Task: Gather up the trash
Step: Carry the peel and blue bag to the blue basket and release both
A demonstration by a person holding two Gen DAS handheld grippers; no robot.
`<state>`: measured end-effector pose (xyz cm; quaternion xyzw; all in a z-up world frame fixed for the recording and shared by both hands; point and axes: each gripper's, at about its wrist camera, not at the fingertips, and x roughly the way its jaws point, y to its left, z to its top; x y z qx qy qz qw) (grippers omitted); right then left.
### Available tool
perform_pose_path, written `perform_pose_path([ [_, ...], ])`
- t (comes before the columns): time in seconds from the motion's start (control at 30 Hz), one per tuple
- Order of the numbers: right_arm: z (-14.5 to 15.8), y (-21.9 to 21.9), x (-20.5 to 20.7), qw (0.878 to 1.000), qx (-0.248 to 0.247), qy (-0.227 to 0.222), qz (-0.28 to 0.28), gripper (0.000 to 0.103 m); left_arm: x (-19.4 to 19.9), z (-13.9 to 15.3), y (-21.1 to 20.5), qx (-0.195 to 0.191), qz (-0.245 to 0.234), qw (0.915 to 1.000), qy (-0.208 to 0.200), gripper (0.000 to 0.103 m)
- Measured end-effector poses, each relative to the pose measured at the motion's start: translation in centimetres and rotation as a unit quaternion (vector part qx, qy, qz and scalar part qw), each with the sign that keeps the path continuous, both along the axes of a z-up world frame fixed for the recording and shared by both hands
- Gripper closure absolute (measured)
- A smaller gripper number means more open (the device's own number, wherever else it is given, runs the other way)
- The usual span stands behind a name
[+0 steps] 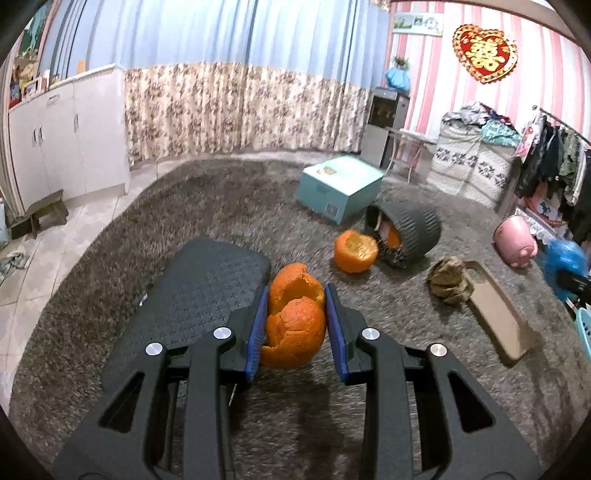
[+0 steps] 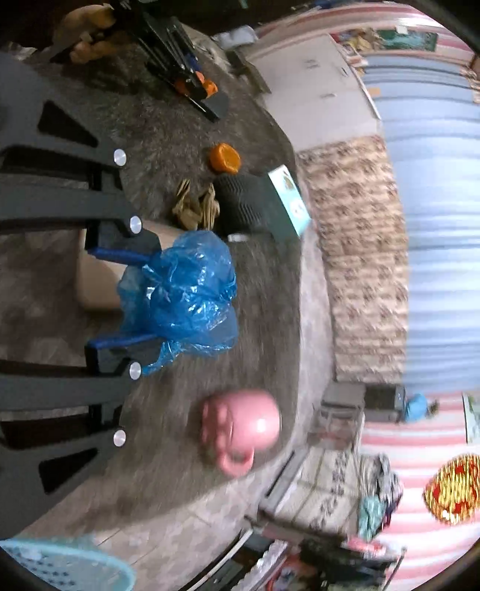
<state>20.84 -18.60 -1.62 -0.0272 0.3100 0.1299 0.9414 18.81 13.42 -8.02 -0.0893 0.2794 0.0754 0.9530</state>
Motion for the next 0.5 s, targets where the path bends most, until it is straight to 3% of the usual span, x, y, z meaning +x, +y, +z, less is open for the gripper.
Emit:
perform_pose_path([
  [0.27, 1.4, -10.6, -5.0, 0.992, 0.008, -0.019, -0.123, 0.072, -1.4, 2.9, -4.2, 0.017, -0.033, 0.999, -0.024, 0.073],
  [0.5, 1.9, -19.3, -8.4, 0.968, -0.018, -0.04, -0.245, 0.072, -1.6, 5.8, -11.0, 0.02, -0.092, 0.9943, -0.05, 0.074],
])
